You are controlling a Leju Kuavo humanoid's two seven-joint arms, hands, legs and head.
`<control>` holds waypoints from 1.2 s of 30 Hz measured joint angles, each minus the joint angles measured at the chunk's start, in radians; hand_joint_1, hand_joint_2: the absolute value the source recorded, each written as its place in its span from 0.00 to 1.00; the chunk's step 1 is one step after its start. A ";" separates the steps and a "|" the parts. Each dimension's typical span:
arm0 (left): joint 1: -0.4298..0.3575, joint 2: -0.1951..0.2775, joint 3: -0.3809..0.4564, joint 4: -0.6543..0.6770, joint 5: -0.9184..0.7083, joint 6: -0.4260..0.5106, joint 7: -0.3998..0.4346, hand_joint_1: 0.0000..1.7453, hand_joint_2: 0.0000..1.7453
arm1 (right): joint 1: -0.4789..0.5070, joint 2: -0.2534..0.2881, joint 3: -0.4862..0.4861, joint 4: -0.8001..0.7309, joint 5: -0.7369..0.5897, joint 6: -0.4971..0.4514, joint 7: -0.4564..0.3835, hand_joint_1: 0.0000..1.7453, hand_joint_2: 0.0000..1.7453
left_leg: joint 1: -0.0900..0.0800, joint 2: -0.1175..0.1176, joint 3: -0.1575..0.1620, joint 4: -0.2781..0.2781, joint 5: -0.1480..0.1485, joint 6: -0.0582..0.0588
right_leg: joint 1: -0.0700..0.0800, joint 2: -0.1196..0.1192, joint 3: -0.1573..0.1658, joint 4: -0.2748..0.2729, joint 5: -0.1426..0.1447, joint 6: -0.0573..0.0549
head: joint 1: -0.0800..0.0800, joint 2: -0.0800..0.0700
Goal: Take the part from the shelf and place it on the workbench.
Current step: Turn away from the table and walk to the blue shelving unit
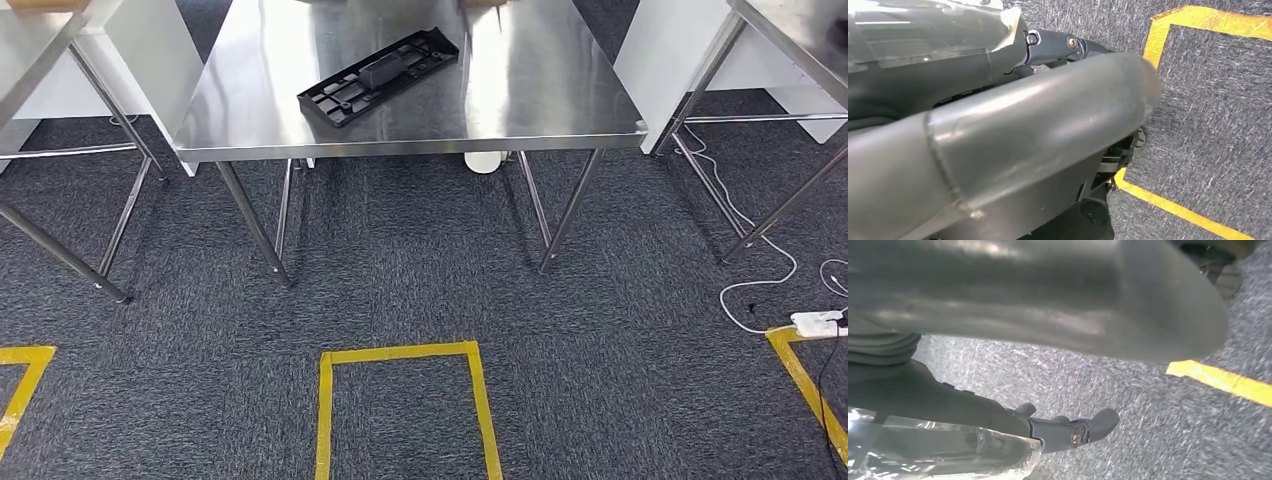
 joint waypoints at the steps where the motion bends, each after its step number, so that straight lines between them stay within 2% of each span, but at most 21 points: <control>1: 0.000 -0.001 -0.001 0.000 0.000 -0.001 -0.001 0.00 0.00 | 0.001 0.000 0.000 0.000 -0.002 0.004 -0.004 0.00 0.00 | -0.001 0.001 -0.006 -0.003 0.006 0.010 | 0.002 0.000 -0.004 0.000 0.006 0.009 | 0.000 0.000; 3: -0.002 -0.003 -0.001 0.000 -0.001 -0.001 -0.002 0.00 0.00 | 0.004 -0.002 0.000 0.001 -0.005 0.008 -0.006 0.00 0.00 | -0.002 0.006 -0.020 -0.011 0.024 0.036 | 0.000 0.003 -0.020 0.022 -0.015 0.014 | 0.001 0.000; 5: -0.003 -0.005 -0.002 0.000 -0.001 -0.002 -0.002 0.00 0.00 | 0.007 -0.003 0.000 0.001 -0.005 0.009 -0.007 0.00 0.00 | -0.002 0.011 -0.043 -0.014 0.046 0.055 | -0.003 0.006 -0.055 0.115 -0.095 0.007 | 0.006 0.000; 7: -0.004 -0.006 -0.002 0.000 -0.002 -0.002 -0.003 0.00 0.00 | 0.008 -0.004 0.000 0.001 -0.005 0.009 -0.007 0.00 0.00 | -0.002 0.014 -0.073 -0.013 0.069 0.058 | -0.004 0.008 -0.088 0.243 -0.167 0.009 | 0.010 0.000; 8: -0.004 -0.007 -0.002 0.000 -0.002 -0.002 -0.003 0.00 0.00 | 0.008 -0.005 0.000 0.001 -0.005 0.009 -0.007 0.00 0.00 | -0.003 0.015 -0.088 -0.013 0.080 0.057 | -0.005 0.008 -0.088 0.281 -0.174 0.017 | 0.010 0.000; 9: -0.004 -0.007 -0.002 0.000 -0.003 -0.002 -0.003 0.00 0.00 | 0.009 -0.005 0.000 0.001 -0.005 0.010 -0.007 0.00 0.00 | -0.003 0.016 -0.102 -0.012 0.091 0.055 | -0.005 0.008 -0.070 0.285 -0.160 0.027 | 0.011 0.000; 11: -0.005 -0.008 -0.002 0.000 -0.004 -0.002 -0.003 0.00 0.00 | 0.009 -0.007 0.000 0.001 -0.005 0.011 -0.006 0.00 0.00 | -0.003 0.017 -0.126 -0.011 0.112 0.049 | -0.006 0.008 0.019 0.184 -0.114 0.042 | 0.011 0.000; 13: -0.005 -0.009 -0.002 0.000 -0.007 -0.002 -0.004 0.00 0.00 | 0.007 -0.009 0.000 0.001 -0.007 0.014 -0.002 0.00 0.00 | -0.006 0.017 -0.140 -0.009 0.131 0.039 | -0.003 0.010 0.130 0.020 -0.108 0.035 | 0.012 0.000; 14: -0.006 -0.009 -0.003 0.000 -0.010 -0.002 -0.004 0.00 0.00 | 0.006 -0.009 -0.001 0.001 -0.008 0.016 0.000 0.00 0.00 | -0.008 0.017 -0.143 -0.009 0.141 0.033 | 0.000 0.012 0.161 -0.035 -0.114 0.027 | 0.010 0.000; 15: -0.005 -0.010 -0.004 0.000 -0.013 -0.002 -0.004 0.00 0.00 | 0.006 -0.009 -0.001 0.001 -0.010 0.019 0.002 0.00 0.00 | -0.009 0.017 -0.145 -0.011 0.150 0.027 | 0.004 0.014 0.172 -0.062 -0.119 0.017 | 0.008 0.000; 17: -0.004 -0.010 -0.008 0.002 -0.018 -0.001 -0.005 0.00 0.00 | 0.008 -0.009 -0.001 0.002 -0.011 0.023 0.004 0.00 0.00 | -0.007 0.016 -0.150 -0.013 0.162 0.016 | 0.000 0.012 0.157 -0.062 -0.108 -0.003 | 0.004 0.000; 18: -0.003 -0.010 -0.009 0.004 -0.020 0.000 -0.005 0.00 0.00 | 0.009 -0.008 -0.002 0.002 -0.012 0.025 0.006 0.00 0.00 | -0.005 0.014 -0.157 -0.001 0.145 0.010 | -0.004 0.010 0.149 -0.061 -0.099 -0.016 | 0.003 0.000; 20: -0.002 -0.010 -0.012 0.006 -0.020 0.001 -0.006 0.00 0.00 | 0.011 -0.008 -0.002 0.003 -0.011 0.026 0.010 0.00 0.00 | -0.002 0.009 -0.184 0.081 0.054 0.002 | -0.010 0.006 0.126 -0.061 -0.076 -0.038 | 0.000 0.000; 22: -0.001 -0.010 -0.015 0.006 -0.021 0.002 -0.006 0.00 0.00 | 0.014 -0.006 -0.002 0.003 -0.011 0.026 0.013 0.00 0.00 | -0.001 0.007 -0.213 0.215 -0.041 -0.006 | -0.005 0.004 0.102 -0.059 -0.054 -0.046 | -0.002 0.000; 23: -0.001 -0.010 -0.016 0.006 -0.021 0.002 -0.006 0.00 0.00 | 0.015 -0.006 -0.002 0.003 -0.012 0.027 0.013 0.00 0.00 | -0.001 0.006 -0.216 0.264 -0.058 -0.008 | -0.003 0.003 0.089 -0.056 -0.045 -0.045 | -0.002 0.000; 24: -0.001 -0.010 -0.018 0.007 -0.021 0.002 -0.006 0.00 0.00 | 0.015 -0.006 -0.002 0.003 -0.013 0.028 0.014 0.00 0.00 | -0.001 0.006 -0.204 0.280 -0.051 -0.009 | -0.002 0.003 0.076 -0.050 -0.037 -0.043 | -0.002 0.000; 25: -0.001 -0.010 -0.019 0.007 -0.021 0.003 -0.006 0.00 0.00 | 0.016 -0.005 -0.003 0.004 -0.014 0.028 0.015 0.00 0.00 | 0.000 0.006 -0.175 0.260 -0.031 -0.008 | -0.002 0.003 0.063 -0.043 -0.031 -0.041 | -0.002 0.000; 27: -0.001 -0.010 -0.020 0.007 -0.021 0.003 -0.006 0.00 0.00 | 0.016 -0.004 -0.003 0.004 -0.014 0.028 0.015 0.00 0.00 | 0.001 0.006 -0.075 0.132 0.007 -0.003 | -0.001 0.004 0.037 -0.024 -0.024 -0.034 | -0.003 0.000; 29: -0.002 -0.011 -0.022 0.007 -0.021 0.004 -0.006 0.00 0.00 | 0.015 -0.003 -0.003 0.004 -0.014 0.028 0.015 0.00 0.00 | -0.001 0.003 -0.002 0.019 0.008 0.003 | 0.004 0.004 0.019 -0.008 -0.017 -0.023 | -0.002 0.000; 32: -0.001 -0.012 -0.023 0.007 -0.021 0.003 -0.009 0.00 0.00 | 0.014 -0.003 -0.004 0.004 -0.014 0.028 0.015 0.00 0.00 | -0.007 0.001 0.003 -0.008 0.002 0.010 | 0.006 0.003 0.008 -0.002 -0.006 -0.008 | -0.003 0.000; 36: -0.001 -0.013 -0.024 0.007 -0.022 0.002 -0.012 0.00 0.00 | 0.014 -0.003 -0.005 0.004 -0.013 0.028 0.017 0.00 0.00 | -0.008 0.001 0.001 -0.008 0.005 0.015 | 0.006 0.003 0.005 -0.003 -0.002 -0.004 | -0.002 0.000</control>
